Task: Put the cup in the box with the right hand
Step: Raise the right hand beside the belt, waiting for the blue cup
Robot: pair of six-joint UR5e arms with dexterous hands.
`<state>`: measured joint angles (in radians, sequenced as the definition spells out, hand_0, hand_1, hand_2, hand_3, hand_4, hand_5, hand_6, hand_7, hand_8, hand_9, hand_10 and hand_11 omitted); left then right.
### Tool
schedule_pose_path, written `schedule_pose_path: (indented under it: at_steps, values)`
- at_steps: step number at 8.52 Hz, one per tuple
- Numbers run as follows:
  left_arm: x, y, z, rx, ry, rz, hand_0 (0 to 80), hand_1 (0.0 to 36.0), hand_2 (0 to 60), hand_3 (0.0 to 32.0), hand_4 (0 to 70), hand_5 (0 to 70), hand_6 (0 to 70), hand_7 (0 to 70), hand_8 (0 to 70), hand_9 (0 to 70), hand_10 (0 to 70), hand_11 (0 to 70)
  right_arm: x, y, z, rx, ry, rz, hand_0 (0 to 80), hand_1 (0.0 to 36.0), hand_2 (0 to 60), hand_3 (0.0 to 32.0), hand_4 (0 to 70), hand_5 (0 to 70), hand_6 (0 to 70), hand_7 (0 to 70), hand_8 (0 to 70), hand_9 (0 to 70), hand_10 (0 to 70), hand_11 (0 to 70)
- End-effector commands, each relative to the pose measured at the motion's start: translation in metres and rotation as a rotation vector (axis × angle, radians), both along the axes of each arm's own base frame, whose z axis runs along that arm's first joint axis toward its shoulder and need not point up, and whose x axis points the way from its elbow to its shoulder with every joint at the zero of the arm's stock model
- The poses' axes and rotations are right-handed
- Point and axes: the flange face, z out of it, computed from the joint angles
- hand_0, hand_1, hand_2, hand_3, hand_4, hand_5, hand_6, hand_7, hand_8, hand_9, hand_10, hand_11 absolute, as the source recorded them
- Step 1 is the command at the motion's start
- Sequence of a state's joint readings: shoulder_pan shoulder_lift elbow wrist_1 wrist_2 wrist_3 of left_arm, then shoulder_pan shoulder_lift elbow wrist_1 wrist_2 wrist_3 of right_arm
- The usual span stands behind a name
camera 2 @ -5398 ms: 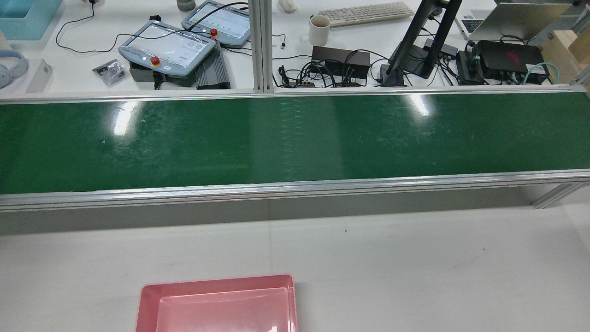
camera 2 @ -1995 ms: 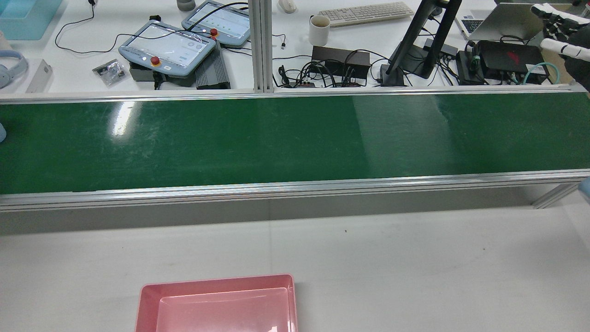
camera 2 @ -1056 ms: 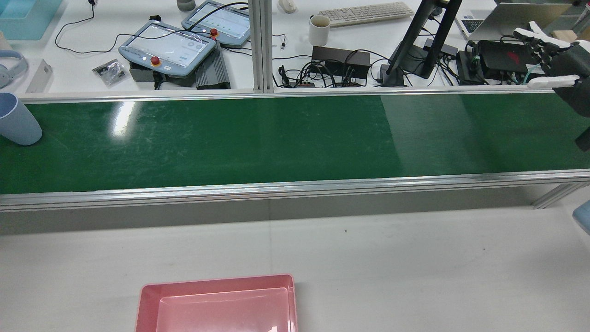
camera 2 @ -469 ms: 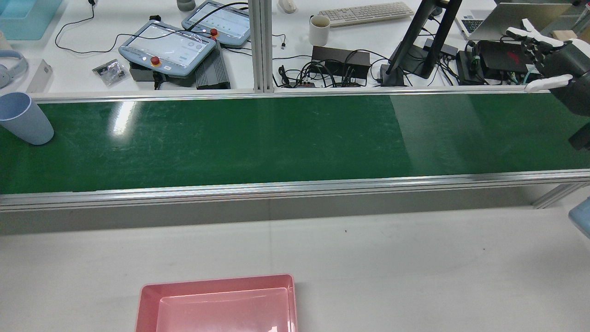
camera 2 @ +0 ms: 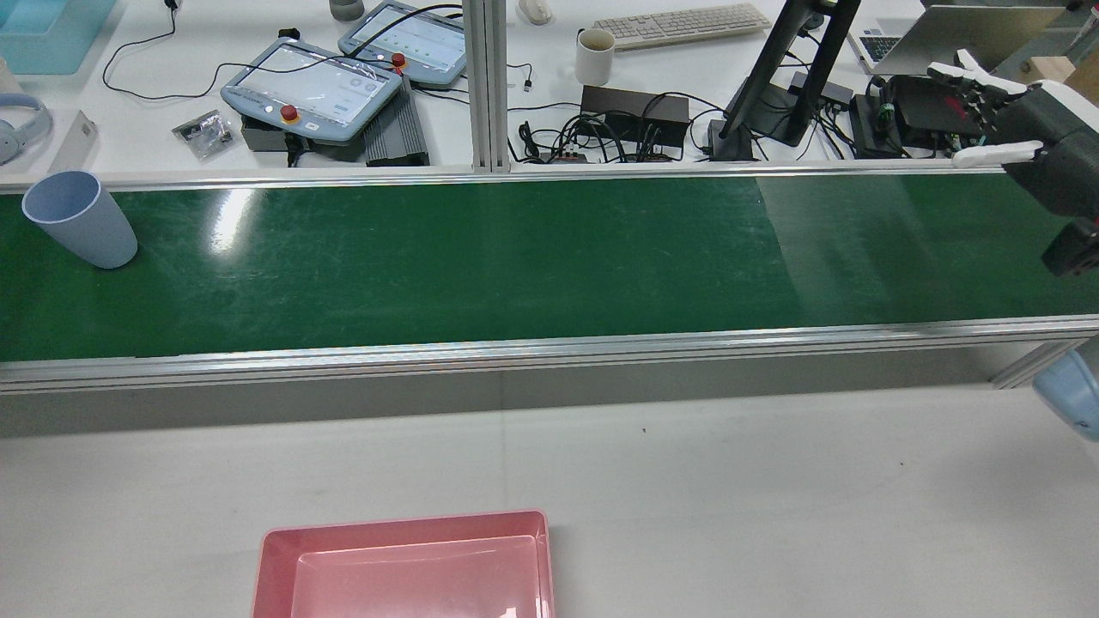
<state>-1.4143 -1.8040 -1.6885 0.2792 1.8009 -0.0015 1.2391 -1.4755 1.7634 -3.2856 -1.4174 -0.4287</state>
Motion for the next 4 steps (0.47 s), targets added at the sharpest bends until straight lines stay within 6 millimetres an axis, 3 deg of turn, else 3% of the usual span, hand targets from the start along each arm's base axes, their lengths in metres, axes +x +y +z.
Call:
schedule_pose_path:
  at_steps: [1,4]
  values:
    - [0.0,0.0,-0.0002,0.0,0.0,0.0,0.0,0.0,0.0,0.0,0.0,0.0,0.0,0.0,0.0,0.0,0.0,0.0,-0.0055,-0.009,-0.012,0.004,-0.012,-0.006,48.9,18.4,10.7,0.0,0.0,4.4,0.2,0.0,0.0,0.0,0.0,0.0]
    - [0.0,0.0001,-0.0009,0.002,0.0,0.0,0.0,0.0,0.0,0.0,0.0,0.0,0.0,0.0,0.0,0.0,0.0,0.0,-0.0009,-0.0076,-0.0154,0.005,-0.04,-0.004,48.8,18.5,12.1,0.0,0.0,4.2,0.4,0.0,0.0,0.0,0.0,0.0]
